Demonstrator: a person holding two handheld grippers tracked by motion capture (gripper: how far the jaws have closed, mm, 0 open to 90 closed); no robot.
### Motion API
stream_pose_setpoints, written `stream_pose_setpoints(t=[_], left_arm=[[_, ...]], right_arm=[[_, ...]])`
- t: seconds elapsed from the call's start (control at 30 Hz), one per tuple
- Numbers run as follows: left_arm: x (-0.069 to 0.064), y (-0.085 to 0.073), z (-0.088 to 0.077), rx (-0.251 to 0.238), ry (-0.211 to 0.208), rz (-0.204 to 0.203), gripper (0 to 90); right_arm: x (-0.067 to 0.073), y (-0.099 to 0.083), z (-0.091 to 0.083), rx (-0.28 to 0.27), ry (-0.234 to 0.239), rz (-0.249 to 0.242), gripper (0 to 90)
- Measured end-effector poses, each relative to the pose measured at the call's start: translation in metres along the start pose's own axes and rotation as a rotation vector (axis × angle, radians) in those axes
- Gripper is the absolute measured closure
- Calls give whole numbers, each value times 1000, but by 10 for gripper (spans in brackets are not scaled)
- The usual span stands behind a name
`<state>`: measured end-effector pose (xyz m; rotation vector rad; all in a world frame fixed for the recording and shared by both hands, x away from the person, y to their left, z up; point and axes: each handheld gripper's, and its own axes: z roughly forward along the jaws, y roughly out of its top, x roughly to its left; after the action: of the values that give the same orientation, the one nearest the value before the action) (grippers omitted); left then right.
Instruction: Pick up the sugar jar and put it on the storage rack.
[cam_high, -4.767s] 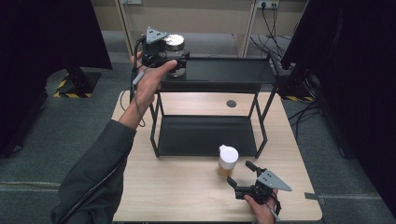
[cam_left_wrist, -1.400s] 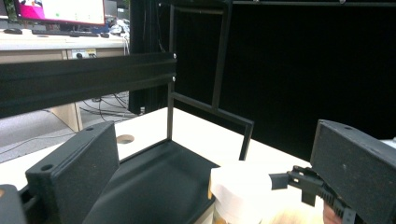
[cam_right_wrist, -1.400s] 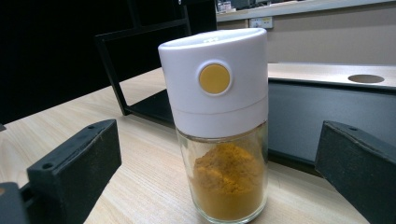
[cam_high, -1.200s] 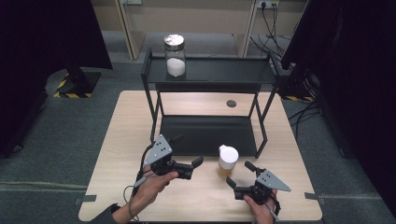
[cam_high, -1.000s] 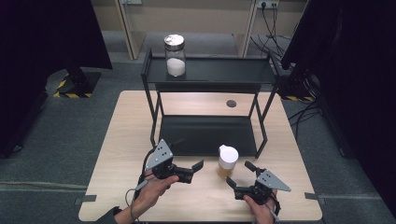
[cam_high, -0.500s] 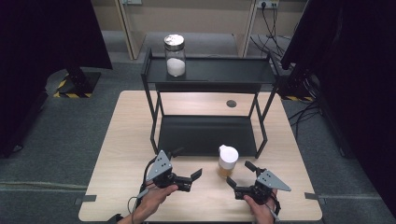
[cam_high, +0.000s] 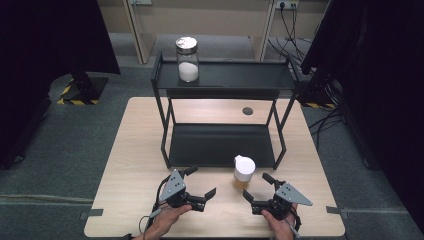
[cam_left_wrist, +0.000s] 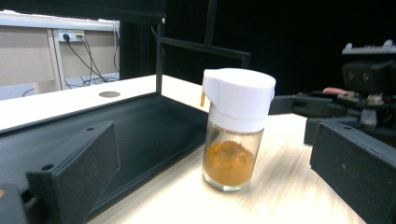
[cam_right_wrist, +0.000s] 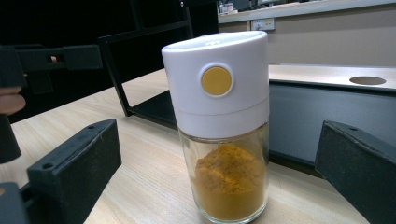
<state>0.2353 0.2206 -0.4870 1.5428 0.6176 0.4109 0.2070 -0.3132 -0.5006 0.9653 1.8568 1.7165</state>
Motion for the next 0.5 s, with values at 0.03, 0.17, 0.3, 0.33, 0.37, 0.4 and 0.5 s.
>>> stream_pose_setpoints(t=[0.03,0.17,0.3,0.33,0.37,0.4,0.5], left_arm=[[0,-2,0,1,1,4,6],[1,-9,-3,-2,-5,15,7],[3,-15,-4,-7,0,18,7],[3,-16,-5,-11,2,22,6],[3,-16,-5,-15,2,22,6],[3,-17,-6,-17,2,21,7],[3,-18,-8,-21,1,23,7]], right_arm=[[0,0,0,0,0,0,7],[1,0,0,1,0,-8,7],[1,0,0,3,0,-9,7],[1,0,0,3,0,-9,7],[1,1,-1,4,1,-10,7],[1,1,-1,4,1,-11,7],[2,0,-1,4,-2,-9,7]])
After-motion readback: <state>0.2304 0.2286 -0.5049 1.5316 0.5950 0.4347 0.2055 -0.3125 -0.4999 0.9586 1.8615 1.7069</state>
